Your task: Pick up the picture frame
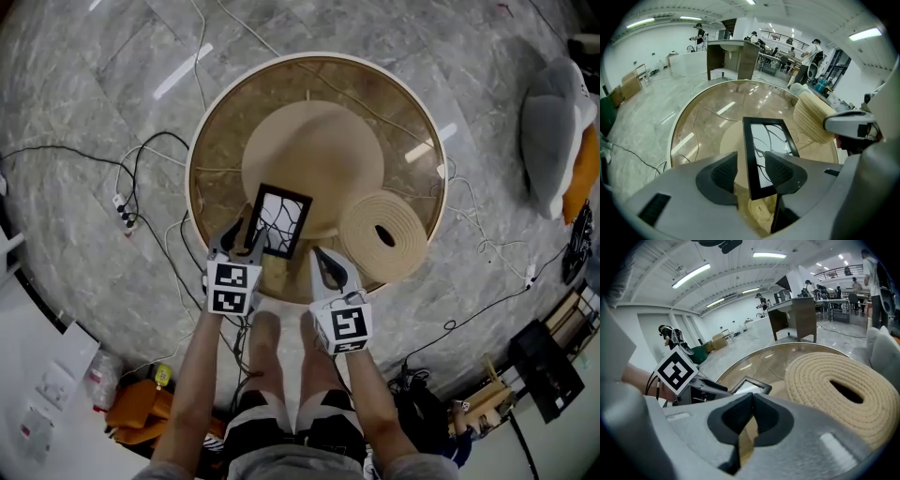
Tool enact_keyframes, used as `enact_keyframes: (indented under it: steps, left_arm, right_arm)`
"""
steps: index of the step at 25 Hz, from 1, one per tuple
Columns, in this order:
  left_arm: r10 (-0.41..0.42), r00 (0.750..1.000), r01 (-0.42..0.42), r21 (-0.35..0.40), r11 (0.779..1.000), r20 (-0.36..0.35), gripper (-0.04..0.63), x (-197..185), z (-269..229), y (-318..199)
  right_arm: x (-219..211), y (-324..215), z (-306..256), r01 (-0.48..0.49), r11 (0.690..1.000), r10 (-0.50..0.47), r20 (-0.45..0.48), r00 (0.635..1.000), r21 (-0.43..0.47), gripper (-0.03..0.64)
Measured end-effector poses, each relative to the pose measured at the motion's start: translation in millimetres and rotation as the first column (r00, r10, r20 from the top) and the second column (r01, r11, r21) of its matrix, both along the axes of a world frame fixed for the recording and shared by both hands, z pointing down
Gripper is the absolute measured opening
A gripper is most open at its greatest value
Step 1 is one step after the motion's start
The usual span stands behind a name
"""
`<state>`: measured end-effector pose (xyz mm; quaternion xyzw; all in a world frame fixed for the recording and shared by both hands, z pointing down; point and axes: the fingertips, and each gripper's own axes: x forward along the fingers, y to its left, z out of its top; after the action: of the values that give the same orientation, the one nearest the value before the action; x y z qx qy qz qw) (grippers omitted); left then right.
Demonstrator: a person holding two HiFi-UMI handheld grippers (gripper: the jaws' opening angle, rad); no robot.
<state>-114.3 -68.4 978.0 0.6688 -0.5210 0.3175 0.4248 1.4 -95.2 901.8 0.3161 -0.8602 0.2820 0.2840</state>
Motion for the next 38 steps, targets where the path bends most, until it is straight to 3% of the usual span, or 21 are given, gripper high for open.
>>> enact_keyframes:
  steps: [11,19,38]
  left_arm:
    - [0.015,1.0,-0.017,-0.053,0.998,-0.026,0.118,7,9,3]
    - [-0.06,0.995,0.056,-0.055,0.997,-0.083,0.08,0,10,0]
    - [-0.105,0.994,0.106,0.032,0.994,-0.043,0.075,-8,-16,-2]
  right_arm:
    - [7,-7,4,-0.011,1.0,0.011,-0.004,1.0,-0.012,0.002]
    - [8,-6,4,-0.01,1.0,0.01,-0.001,1.0,-0.019,0.002]
    - [14,-4,-12,-0.016,1.0,0.016,-0.003,1.0,0.009,0.002]
